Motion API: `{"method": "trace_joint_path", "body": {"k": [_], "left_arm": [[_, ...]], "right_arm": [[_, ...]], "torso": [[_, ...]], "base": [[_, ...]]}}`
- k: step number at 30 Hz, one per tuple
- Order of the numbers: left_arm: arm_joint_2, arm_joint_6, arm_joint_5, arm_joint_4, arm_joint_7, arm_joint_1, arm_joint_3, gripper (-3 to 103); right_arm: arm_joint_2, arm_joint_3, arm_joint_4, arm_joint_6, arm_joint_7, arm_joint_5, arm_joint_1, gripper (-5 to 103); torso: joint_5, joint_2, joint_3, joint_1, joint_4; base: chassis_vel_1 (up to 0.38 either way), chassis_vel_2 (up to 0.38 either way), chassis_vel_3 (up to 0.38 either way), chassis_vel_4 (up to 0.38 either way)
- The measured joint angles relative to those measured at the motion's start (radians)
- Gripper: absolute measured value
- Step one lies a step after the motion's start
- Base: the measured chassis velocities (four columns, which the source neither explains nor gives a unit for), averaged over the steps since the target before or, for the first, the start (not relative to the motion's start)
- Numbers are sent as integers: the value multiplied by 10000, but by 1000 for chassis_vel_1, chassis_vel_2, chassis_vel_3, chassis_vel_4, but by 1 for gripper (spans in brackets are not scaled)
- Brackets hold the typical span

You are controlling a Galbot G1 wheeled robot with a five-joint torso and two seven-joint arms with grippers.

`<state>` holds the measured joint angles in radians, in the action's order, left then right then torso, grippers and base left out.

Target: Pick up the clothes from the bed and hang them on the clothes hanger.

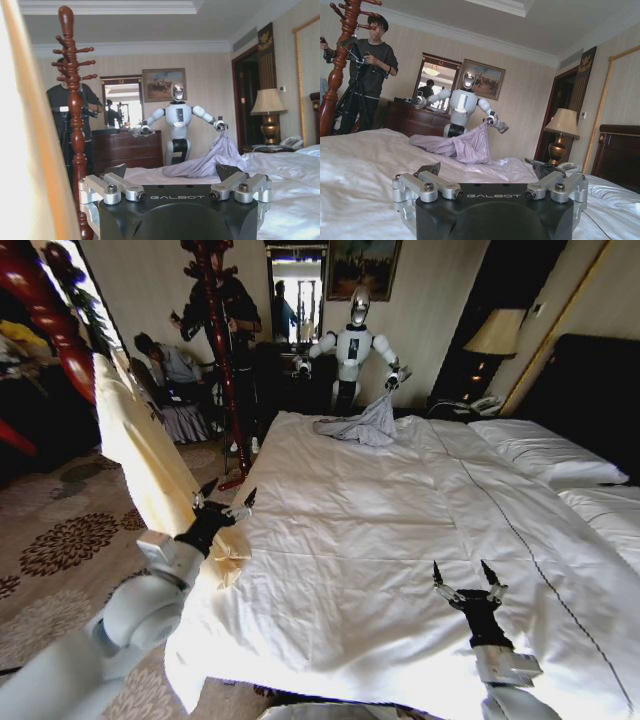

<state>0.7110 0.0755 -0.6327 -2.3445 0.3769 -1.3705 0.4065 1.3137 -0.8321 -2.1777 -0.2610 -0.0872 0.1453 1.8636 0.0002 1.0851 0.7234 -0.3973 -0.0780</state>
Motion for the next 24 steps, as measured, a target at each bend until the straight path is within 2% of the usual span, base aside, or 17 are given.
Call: {"method": "trace_joint_path", "body": {"k": [2,3,5,7,12,16,19,24], "left_arm": [[456,-415,633,80,-133,-684,41,100],[456,-415,633,80,-133,-684,41,100],[1136,-1143,1580,189,-372,-1673,69,100],[1461,-1608,2061,272,-496,-2323,83,100],[2078,-2004,2606,310,-671,-2983,148,100],[2947,-2475,3484,339,-938,-3654,142,100],[3292,-2733,3896,421,-1196,-4247,143,100],[3431,-3162,4187,618,-1516,-4841,250,100]], "right_arm": [[0,0,0,0,0,0,0,100],[0,0,0,0,0,0,0,100],[0,0,0,0,-1,0,0,100],[0,0,0,0,0,0,0,100],[0,0,0,0,0,0,0,100],[0,0,0,0,0,0,0,100],[0,0,0,0,0,0,0,100],[0,0,0,0,0,0,0,100]], "torso": [[-1,0,-1,-1,1],[-1,0,-1,-1,1],[-1,0,-1,0,3],[0,1,-1,0,2],[1,1,-1,0,1],[1,1,-1,0,0],[0,1,-1,1,1],[0,1,-1,1,1]], "base": [[0,0,0,0],[0,0,0,0],[0,0,0,0],[0,0,0,0],[0,0,0,0],[0,0,0,0],[0,0,0,0],[0,0,0,0]]}}
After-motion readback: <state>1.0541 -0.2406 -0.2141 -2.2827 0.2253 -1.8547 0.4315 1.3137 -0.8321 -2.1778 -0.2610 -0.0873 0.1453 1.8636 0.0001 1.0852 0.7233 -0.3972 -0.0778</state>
